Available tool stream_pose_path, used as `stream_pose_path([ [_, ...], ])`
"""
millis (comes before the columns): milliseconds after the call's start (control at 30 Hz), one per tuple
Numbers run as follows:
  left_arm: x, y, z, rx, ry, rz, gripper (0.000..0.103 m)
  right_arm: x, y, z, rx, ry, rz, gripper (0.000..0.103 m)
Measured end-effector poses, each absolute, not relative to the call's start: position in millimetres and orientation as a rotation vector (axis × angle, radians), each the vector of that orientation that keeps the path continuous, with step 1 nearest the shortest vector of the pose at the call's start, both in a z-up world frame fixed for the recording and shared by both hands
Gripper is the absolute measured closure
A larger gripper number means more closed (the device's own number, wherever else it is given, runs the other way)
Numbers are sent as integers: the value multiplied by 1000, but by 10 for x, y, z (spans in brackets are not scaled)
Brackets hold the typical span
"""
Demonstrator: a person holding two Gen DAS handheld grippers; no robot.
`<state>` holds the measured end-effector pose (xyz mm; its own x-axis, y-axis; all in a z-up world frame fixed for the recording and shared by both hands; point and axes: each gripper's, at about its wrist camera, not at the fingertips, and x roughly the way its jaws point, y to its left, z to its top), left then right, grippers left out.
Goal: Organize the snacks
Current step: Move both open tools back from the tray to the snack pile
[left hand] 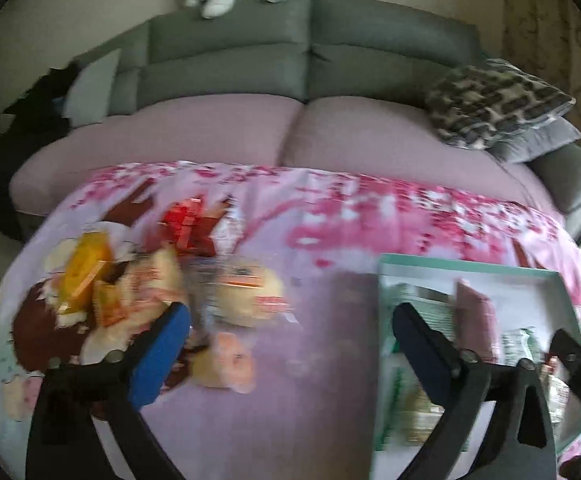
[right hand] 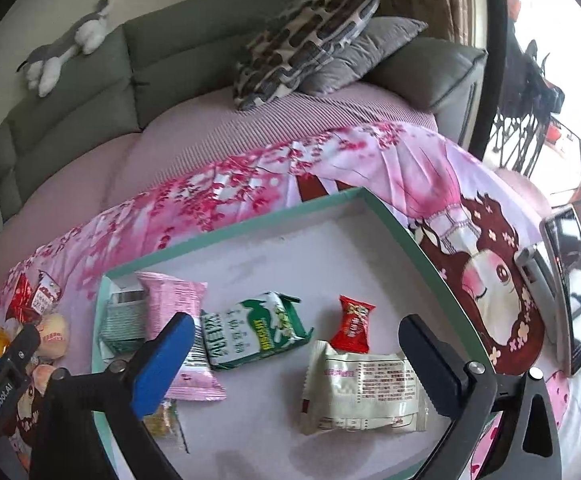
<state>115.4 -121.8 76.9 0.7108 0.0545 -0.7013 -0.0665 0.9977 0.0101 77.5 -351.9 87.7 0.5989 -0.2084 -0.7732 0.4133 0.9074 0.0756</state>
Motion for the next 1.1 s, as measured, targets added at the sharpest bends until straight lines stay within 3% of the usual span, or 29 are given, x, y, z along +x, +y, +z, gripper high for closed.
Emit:
stream_pose_path([
  [500, 1067, -722, 876, -33, 694, 160, 1, 869, -2949, 1019, 190, 775, -231, 0],
  [1100, 951, -59, 946, -70, 666, 299, 1, 1023, -2325, 896, 156, 880, -113, 0],
])
